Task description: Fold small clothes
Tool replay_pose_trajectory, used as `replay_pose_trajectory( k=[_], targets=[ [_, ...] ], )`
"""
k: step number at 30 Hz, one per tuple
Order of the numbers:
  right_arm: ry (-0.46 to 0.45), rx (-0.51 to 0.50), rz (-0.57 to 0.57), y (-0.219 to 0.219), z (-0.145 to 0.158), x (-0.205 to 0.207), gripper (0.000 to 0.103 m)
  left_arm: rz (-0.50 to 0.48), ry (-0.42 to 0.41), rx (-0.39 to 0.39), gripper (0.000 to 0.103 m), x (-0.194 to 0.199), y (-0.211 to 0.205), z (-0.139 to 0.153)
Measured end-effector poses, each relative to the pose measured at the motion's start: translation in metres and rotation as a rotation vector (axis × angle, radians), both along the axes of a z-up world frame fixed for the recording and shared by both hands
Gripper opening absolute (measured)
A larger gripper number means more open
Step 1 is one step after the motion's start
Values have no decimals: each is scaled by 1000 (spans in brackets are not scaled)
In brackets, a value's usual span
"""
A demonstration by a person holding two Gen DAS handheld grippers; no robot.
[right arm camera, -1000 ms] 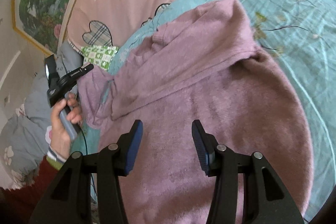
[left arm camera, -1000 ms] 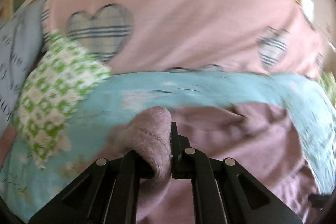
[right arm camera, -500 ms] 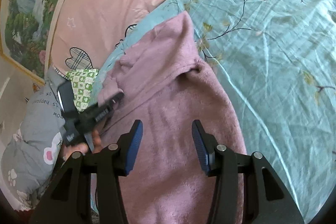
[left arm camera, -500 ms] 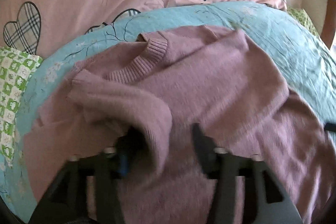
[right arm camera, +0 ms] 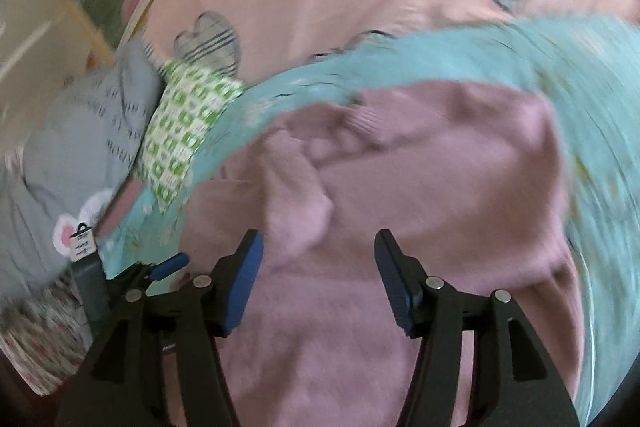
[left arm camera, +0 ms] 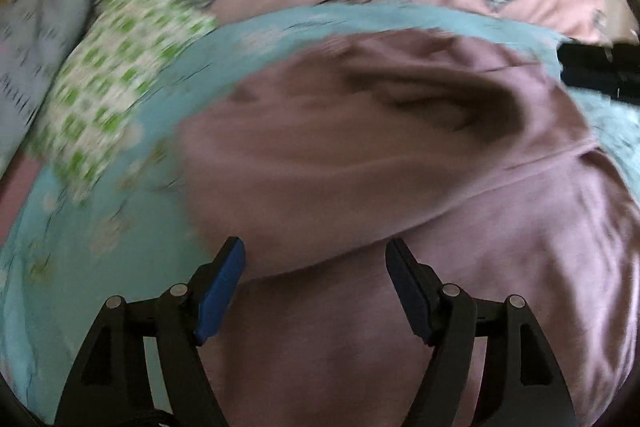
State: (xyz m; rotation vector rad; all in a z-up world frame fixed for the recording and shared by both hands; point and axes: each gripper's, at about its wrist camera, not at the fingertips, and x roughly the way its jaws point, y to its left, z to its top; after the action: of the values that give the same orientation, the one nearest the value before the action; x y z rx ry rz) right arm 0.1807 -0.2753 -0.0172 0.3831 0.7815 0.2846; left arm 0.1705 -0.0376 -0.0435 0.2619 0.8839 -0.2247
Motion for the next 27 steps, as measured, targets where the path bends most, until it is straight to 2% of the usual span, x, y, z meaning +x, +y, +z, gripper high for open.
replay_pose_trajectory(
  k=[4, 6, 8, 10, 11, 12, 14, 18, 20, 22, 25, 27],
  targets=[
    [12, -140, 98, 43, 3, 48, 60, 71, 24, 17, 73, 6, 30, -13],
    [28, -251, 156, 66, -3, 66, 61, 104, 45, 31, 74, 12, 37, -22],
    [36, -379, 163, 83, -13, 80, 60, 129, 62, 5, 77, 17, 42, -26],
    [67, -456, 154, 89, -27, 95, 60, 164, 72, -25, 77, 20, 49, -26],
    [80, -460, 150, 88, -32, 100, 47, 184, 69, -27, 77, 23, 51, -25],
    [102, -436, 144, 83, -37, 106, 25, 203, 65, -28, 77, 26, 52, -23],
    [92, -358, 75, 65, -34, 106, 12, 244, 58, -28, 77, 31, 54, -21],
    [-44, -64, -120, -3, -9, 62, 10, 302, 56, -40, 77, 38, 58, -21],
    [-89, 59, -239, -38, -13, 34, 9, 310, 55, -39, 77, 38, 57, -22],
    [-50, 117, -327, -66, -35, 10, 9, 311, 50, -26, 77, 38, 54, -23],
    [68, 180, -329, -83, -73, -2, 10, 309, 52, -19, 77, 40, 54, -23],
    [101, 219, -335, -92, -86, -8, 14, 315, 57, -28, 77, 40, 56, -22]
  ],
)
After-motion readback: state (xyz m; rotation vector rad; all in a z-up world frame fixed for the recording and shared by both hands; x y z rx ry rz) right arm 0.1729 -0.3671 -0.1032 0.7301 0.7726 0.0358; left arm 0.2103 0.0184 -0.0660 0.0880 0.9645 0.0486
